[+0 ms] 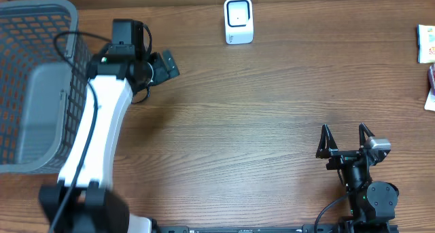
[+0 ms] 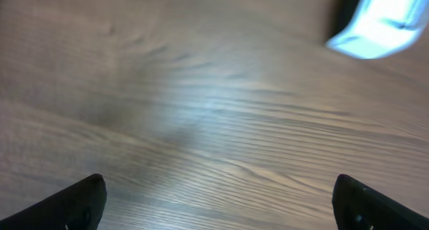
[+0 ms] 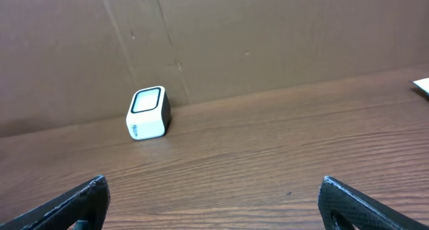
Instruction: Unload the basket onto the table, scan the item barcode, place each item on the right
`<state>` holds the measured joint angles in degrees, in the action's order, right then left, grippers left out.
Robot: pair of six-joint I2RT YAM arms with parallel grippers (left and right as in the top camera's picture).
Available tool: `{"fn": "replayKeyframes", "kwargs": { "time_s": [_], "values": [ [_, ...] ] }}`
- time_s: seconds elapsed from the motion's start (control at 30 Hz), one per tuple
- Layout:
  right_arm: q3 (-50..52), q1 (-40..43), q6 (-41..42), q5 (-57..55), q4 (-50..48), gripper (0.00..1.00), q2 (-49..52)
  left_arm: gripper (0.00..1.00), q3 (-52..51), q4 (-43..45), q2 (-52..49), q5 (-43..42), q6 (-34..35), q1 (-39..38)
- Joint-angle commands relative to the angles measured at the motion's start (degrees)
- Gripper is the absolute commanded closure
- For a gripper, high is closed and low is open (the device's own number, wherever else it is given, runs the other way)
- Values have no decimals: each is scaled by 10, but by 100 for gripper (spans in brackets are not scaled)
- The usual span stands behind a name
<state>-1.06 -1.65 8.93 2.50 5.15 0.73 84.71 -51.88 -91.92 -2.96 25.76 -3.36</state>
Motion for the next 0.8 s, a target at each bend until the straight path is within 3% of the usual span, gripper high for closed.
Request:
{"fn": "replayKeyframes", "kwargs": {
  "time_s": [0.0, 0.17, 0.33, 0.57, 0.77],
  "values": [
    [6, -4, -4, -7, -3, 0, -6, 0, -53, 51, 118, -11, -107, -12],
    [6, -4, -4, -7, -3, 0, -6, 0, -284, 213, 368, -132, -273, -12],
    [6, -4, -4, -7, -3, 0, -6, 0, -422, 240, 596, -136, -332, -11],
    [6, -4, -4, -7, -3, 0, -6, 0, -513, 253, 656, -115, -335, -11],
    [6, -4, -4, -7, -3, 0, -6, 0, -628, 348, 748, -88, -335, -6]
  ]
}}
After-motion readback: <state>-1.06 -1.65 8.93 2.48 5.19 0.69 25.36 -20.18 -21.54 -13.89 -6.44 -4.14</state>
